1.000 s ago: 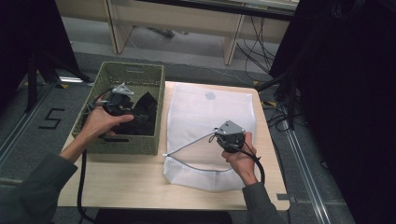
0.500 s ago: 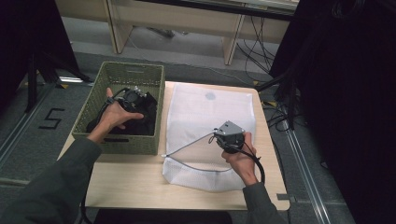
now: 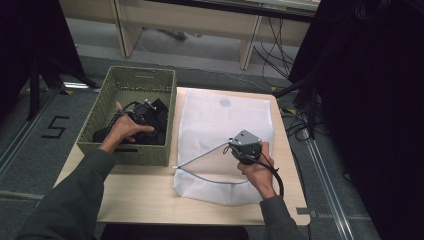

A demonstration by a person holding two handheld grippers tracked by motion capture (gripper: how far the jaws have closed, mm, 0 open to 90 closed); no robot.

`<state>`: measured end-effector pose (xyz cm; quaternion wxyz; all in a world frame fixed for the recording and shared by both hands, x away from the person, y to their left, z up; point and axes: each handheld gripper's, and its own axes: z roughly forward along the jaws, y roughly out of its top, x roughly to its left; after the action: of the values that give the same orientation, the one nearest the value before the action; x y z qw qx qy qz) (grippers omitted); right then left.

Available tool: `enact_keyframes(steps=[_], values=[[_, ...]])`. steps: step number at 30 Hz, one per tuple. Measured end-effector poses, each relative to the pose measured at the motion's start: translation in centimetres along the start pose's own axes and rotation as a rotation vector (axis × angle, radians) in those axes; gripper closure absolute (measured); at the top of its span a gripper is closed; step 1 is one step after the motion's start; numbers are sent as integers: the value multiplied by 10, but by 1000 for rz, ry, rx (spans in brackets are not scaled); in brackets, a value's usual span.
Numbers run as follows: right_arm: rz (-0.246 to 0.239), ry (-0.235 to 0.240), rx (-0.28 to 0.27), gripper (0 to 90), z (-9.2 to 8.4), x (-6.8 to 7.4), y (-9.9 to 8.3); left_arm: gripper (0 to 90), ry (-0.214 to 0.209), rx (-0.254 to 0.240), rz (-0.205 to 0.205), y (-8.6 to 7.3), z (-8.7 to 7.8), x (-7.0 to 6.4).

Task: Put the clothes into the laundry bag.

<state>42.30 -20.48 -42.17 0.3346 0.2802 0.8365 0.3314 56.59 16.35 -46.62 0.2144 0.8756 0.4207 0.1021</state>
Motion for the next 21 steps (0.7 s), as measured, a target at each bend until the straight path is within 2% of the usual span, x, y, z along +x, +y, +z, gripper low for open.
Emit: enact_keyframes(steps=[1,2,3,4,5,6,8,9,11,12,14,15,17,18,19,20,21], values=[[12,1,5,864,0,1,0,0,-9,7,-24,0,3,0],[8,2,10,863,0,0,0,0,-21,15,-31,0,6,1],[9,5,12,864,0,0,0,0,-43,27,-76,-1,10,-2],[9,5,12,864,0,0,0,0,-57,47,-89,-2,12,-3],[9,5,12,864,0,0,0,0,-57,47,-89,-2,12,-3],[9,5,12,864,0,0,0,0,-70,71,-89,-3,15,-3],[8,6,13,862,0,0,0,0,-50,92,-76,-4,17,-1],[11,4,9,862,0,1,0,0,-25,126,-43,-4,17,1],[4,1,2,861,1,1,0,0,-10,139,-53,-4,21,1],[15,1,8,860,0,3,0,0,-16,146,-52,-4,22,2],[-9,3,4,859,0,2,0,0,-46,134,-68,-5,23,3],[-7,2,3,858,0,2,0,0,-56,137,-48,-6,23,4],[-11,5,5,857,0,2,0,0,-61,129,-40,-6,23,4],[7,2,6,856,0,2,0,0,-68,118,-27,-7,25,3],[14,0,5,855,1,3,0,0,-68,116,-31,-7,25,2],[3,5,10,854,0,2,0,0,-66,115,-30,-7,25,2],[6,3,7,853,0,2,0,0,-62,121,-18,-7,25,2]])
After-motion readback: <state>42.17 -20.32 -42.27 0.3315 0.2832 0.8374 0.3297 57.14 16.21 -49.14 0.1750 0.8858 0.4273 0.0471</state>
